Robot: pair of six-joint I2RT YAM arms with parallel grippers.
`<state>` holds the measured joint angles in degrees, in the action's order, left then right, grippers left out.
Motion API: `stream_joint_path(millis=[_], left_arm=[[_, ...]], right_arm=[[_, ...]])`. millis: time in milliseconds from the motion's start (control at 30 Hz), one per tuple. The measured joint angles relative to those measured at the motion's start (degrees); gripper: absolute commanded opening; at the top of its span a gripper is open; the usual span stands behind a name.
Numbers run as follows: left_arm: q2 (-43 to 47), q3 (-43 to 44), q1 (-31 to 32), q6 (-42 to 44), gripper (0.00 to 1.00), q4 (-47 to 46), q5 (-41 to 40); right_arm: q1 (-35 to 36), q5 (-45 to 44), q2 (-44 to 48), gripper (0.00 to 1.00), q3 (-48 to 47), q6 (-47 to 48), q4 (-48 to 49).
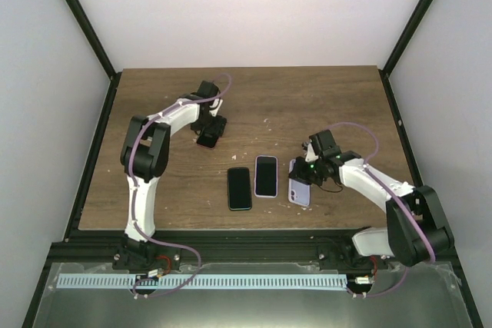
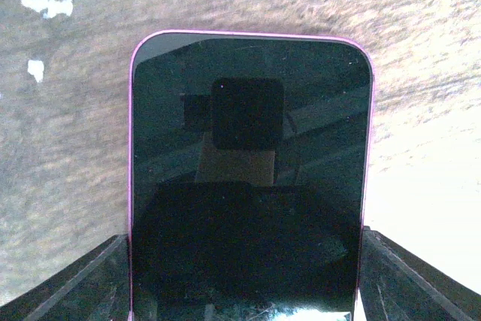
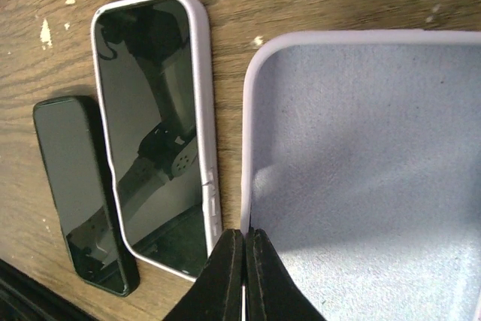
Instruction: Put the phone into the phone case
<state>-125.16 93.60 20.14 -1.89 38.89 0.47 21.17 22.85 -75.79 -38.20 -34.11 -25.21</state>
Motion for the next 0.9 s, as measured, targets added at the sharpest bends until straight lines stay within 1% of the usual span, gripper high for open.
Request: stream_joint_path(millis=[167,267,500,700,900], left_arm=[[1.57,-1.66,0.00,-2.60,0.54,2.16,-0.24],[3.02,-3.04,0.00,-4.48,0.52,4.00,-0.22],[7.63,-6.71,-0.79,-7.69,0.51,7.80,0.39],[14.78,-11.65,-4.81,-9.73,0.50,8.96,3.63],[22.27,-15.45,-9.94,-11.23,0.50,9.73,6.43]], right_arm=[[3.06,0.26,2.29,0.01,-2.32,-2.12,-0.72],[5.29,1.03,4.07,0.01,-3.82,-3.98,-0.28],[15.04,1.51,2.45,0.01,-8.09,-9.42,2.84],[23.93,1.84,-8.11,0.01,-14.95,-14.01,8.24],[30.95,1.68,-20.33,0.01,-24.63,-17.75,14.32]])
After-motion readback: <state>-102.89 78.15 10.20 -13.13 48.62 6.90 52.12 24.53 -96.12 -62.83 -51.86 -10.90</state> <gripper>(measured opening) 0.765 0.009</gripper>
